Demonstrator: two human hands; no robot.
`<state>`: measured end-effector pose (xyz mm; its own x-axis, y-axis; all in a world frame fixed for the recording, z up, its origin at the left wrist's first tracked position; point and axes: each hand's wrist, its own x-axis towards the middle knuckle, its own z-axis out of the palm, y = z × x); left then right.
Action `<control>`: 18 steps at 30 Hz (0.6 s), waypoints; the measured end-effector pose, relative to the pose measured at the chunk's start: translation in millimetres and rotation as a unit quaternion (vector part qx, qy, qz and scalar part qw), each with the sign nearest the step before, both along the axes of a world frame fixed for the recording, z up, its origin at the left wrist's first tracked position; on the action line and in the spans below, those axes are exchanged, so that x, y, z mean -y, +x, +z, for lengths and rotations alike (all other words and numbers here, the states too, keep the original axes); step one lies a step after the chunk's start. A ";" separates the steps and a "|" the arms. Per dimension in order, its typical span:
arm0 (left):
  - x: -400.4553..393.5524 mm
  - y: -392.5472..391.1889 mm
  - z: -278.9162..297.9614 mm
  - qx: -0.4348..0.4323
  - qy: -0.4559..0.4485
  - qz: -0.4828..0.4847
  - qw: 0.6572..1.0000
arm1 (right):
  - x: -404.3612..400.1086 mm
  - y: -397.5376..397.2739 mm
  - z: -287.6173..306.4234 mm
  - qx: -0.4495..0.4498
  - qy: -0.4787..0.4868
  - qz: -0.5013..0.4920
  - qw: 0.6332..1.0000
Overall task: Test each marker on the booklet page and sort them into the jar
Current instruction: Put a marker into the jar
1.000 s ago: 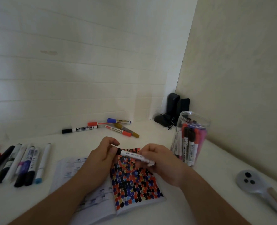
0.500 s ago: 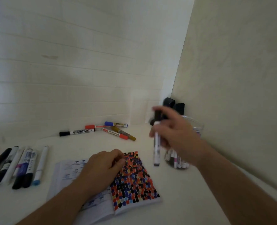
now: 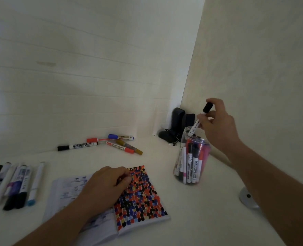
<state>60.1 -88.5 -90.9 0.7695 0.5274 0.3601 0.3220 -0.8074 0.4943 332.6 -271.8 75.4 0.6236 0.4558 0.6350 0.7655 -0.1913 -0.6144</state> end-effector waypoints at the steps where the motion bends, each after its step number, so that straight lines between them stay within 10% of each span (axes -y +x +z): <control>1: 0.0 0.2 -0.1 0.000 0.001 0.001 1.000 | -2.2 0.1 1.7 -0.002 0.003 0.000 1.000; 18: -5.8 3.5 -4.5 0.014 0.006 -0.010 1.000 | -8.4 0.1 4.0 0.065 -0.074 -0.003 0.995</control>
<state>63.6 -82.7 -95.3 0.7691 0.5073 0.3887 0.2917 -0.8198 0.4928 332.7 -263.4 79.4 0.5432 0.5471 0.6370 0.8355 -0.2774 -0.4743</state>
